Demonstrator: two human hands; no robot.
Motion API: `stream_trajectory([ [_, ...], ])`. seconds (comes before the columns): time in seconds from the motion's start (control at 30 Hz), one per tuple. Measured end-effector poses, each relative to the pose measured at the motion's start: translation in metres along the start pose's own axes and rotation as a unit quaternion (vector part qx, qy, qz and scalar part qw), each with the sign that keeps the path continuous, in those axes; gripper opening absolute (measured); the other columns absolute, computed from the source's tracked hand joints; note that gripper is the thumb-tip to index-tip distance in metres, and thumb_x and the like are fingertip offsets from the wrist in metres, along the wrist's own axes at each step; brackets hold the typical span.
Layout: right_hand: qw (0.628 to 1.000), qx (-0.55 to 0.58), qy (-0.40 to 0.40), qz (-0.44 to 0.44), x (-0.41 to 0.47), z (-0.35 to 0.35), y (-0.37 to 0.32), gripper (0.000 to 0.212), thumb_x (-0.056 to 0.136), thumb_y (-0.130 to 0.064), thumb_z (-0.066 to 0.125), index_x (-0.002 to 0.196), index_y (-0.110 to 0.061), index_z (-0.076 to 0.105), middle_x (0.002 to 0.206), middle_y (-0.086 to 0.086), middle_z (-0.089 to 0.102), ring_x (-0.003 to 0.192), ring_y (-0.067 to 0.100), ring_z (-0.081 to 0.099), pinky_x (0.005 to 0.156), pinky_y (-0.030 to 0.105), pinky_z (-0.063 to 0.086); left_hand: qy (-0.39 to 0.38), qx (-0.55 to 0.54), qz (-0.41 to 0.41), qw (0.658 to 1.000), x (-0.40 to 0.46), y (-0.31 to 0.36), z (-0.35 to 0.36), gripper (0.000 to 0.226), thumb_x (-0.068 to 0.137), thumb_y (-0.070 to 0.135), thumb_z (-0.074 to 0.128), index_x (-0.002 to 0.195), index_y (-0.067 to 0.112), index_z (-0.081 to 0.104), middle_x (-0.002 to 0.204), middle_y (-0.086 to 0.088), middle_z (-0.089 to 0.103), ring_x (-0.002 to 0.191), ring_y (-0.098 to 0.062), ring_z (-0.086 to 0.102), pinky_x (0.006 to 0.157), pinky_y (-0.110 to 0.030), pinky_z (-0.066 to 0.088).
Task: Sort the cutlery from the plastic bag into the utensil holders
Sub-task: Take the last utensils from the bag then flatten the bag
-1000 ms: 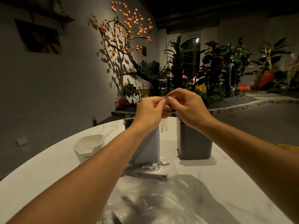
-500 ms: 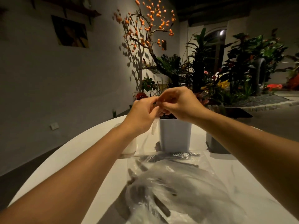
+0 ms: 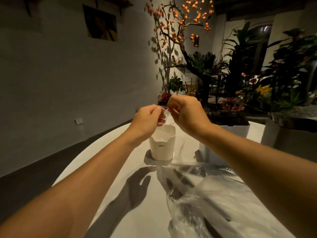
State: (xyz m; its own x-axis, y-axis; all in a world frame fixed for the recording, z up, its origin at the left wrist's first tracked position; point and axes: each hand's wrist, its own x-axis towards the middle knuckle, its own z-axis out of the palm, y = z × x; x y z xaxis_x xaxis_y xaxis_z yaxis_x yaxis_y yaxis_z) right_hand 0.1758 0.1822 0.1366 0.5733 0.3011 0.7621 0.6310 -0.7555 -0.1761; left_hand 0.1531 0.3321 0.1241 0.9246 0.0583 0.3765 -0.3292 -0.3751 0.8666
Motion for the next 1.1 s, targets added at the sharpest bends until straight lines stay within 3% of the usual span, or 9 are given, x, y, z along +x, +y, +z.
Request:
stream_trajectory([
  [0.13, 0.997, -0.048, -0.053, 0.009, 0.001, 0.034, 0.005, 0.004, 0.094, -0.017, 0.067, 0.097, -0.019, 0.068, 0.094, -0.002, 0.065, 0.085, 0.015, 0.061, 0.070, 0.025, 0.053, 0.000, 0.007, -0.036, 0.999, 0.007, -0.028, -0.003, 0.030, 0.108, 0.025, 0.039, 0.107, 0.012, 0.065, 0.097, -0.006, 0.068, 0.095, -0.021, 0.068, 0.089, -0.035, 0.059],
  [0.3, 0.965, -0.078, -0.245, 0.055, -0.009, 0.064, 0.011, 0.022, 0.093, -0.018, 0.068, 0.113, -0.024, 0.073, 0.112, 0.001, 0.071, 0.095, 0.022, 0.065, 0.079, 0.030, 0.055, 0.003, 0.037, -0.046, 0.998, 0.010, -0.049, -0.008, 0.028, 0.108, 0.025, 0.039, 0.108, 0.013, 0.064, 0.096, -0.002, 0.066, 0.090, -0.017, 0.068, 0.084, -0.030, 0.060],
  [0.4, 0.971, -0.071, -0.224, 0.037, -0.013, 0.059, 0.010, 0.026, 0.095, -0.022, 0.064, 0.121, -0.023, 0.069, 0.116, -0.001, 0.067, 0.100, 0.021, 0.062, 0.079, 0.029, 0.053, -0.005, 0.046, -0.045, 0.998, 0.009, -0.047, -0.012, 0.027, 0.107, 0.025, 0.041, 0.111, 0.013, 0.064, 0.098, -0.003, 0.066, 0.090, -0.017, 0.068, 0.083, -0.029, 0.059],
  [0.5, 0.971, -0.072, -0.224, 0.029, -0.017, 0.041, 0.004, 0.016, 0.094, -0.019, 0.063, 0.108, -0.021, 0.072, 0.105, 0.000, 0.065, 0.090, 0.018, 0.060, 0.068, 0.024, 0.048, -0.013, 0.060, -0.038, 0.997, 0.003, -0.035, -0.012, 0.024, 0.107, 0.025, 0.042, 0.111, 0.015, 0.063, 0.098, -0.001, 0.065, 0.089, -0.016, 0.067, 0.079, -0.025, 0.058],
  [0.67, 0.975, -0.062, -0.211, 0.028, -0.034, 0.006, -0.011, 0.010, 0.092, -0.019, 0.064, 0.099, -0.021, 0.071, 0.099, -0.003, 0.063, 0.089, 0.018, 0.060, 0.076, 0.034, 0.056, -0.030, 0.072, -0.020, 0.997, -0.018, -0.009, -0.005, 0.024, 0.107, 0.025, 0.043, 0.113, 0.014, 0.064, 0.100, -0.002, 0.066, 0.090, -0.016, 0.067, 0.083, -0.029, 0.059],
  [0.87, 0.981, -0.044, -0.183, 0.045, -0.067, -0.044, -0.023, 0.010, 0.095, -0.029, 0.060, 0.096, -0.022, 0.067, 0.093, -0.002, 0.067, 0.081, 0.016, 0.062, 0.070, 0.037, 0.056, -0.053, 0.068, -0.002, 0.996, -0.055, 0.022, 0.013, 0.023, 0.106, 0.025, 0.044, 0.111, 0.014, 0.064, 0.100, -0.002, 0.067, 0.090, -0.017, 0.068, 0.084, -0.031, 0.059],
  [1.0, 0.967, 0.034, -0.236, 0.087, -0.097, -0.082, -0.029, 0.028, 0.097, -0.031, 0.059, 0.076, -0.014, 0.067, 0.070, 0.003, 0.069, 0.062, 0.020, 0.066, 0.058, 0.035, 0.057, -0.076, 0.049, 0.008, 0.996, -0.081, 0.038, 0.034, 0.025, 0.106, 0.021, 0.044, 0.111, 0.009, 0.065, 0.096, -0.006, 0.067, 0.086, -0.019, 0.069, 0.083, -0.035, 0.061],
  [1.1, 0.922, 0.100, -0.343, 0.148, -0.123, -0.106, -0.031, 0.031, 0.099, -0.020, 0.055, 0.075, -0.005, 0.069, 0.067, 0.008, 0.072, 0.058, 0.021, 0.071, 0.053, 0.026, 0.056, -0.077, 0.046, 0.015, 0.996, -0.103, 0.046, 0.054, 0.025, 0.106, 0.022, 0.042, 0.108, 0.010, 0.065, 0.091, -0.009, 0.067, 0.079, -0.019, 0.068, 0.077, -0.034, 0.061],
])
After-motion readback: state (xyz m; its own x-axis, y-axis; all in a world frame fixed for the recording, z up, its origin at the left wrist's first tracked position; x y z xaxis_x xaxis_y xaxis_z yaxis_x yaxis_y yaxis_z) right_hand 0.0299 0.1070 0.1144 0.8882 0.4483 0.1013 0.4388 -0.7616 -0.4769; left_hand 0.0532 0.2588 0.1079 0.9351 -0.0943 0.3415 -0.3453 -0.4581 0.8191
